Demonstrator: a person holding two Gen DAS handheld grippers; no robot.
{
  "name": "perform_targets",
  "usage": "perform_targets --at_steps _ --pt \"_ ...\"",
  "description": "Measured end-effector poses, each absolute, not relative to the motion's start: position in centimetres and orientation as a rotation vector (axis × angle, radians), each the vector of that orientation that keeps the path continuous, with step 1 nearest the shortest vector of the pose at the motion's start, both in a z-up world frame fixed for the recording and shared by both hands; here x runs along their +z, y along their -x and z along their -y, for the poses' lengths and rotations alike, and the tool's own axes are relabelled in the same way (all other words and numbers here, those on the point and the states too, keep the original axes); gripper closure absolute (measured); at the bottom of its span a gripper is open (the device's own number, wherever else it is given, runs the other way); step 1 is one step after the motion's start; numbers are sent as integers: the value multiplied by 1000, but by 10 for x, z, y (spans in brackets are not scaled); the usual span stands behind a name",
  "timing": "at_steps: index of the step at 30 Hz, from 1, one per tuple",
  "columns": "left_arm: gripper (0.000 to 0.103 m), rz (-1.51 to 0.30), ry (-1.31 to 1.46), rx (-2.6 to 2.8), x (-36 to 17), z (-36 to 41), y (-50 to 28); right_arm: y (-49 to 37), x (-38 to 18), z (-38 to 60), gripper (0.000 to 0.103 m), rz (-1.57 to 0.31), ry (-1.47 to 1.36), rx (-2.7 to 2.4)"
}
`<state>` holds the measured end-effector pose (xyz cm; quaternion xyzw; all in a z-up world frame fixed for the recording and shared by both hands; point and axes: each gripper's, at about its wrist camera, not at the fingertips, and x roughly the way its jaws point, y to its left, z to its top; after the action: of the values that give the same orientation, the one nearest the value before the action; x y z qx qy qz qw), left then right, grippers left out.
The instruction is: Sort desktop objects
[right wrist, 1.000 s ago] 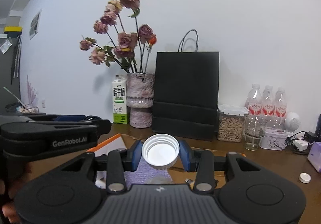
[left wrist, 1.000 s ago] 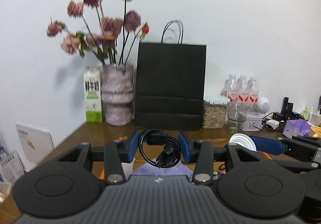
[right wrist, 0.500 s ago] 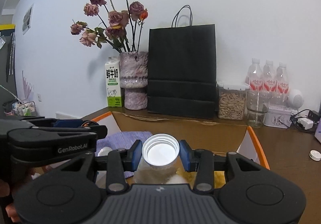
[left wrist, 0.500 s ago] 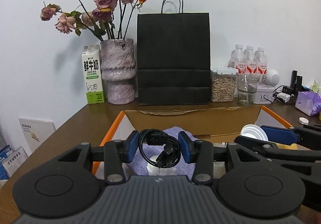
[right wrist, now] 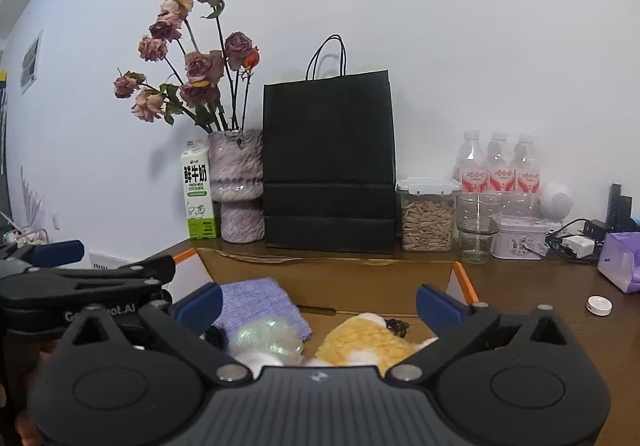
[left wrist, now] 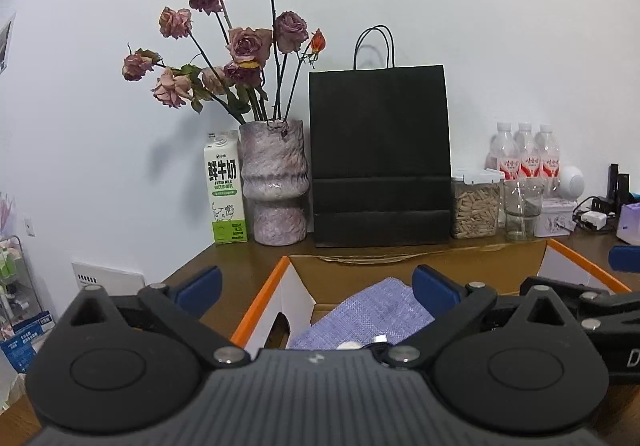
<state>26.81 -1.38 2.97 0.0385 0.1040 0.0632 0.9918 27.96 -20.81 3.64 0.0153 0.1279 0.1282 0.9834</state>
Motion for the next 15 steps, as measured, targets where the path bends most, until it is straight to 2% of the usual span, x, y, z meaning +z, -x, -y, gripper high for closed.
perform_targets --at_steps 15 --pt "0 -215 -81 107 27 16 -264 -272 37 206 0 -244 -4 245"
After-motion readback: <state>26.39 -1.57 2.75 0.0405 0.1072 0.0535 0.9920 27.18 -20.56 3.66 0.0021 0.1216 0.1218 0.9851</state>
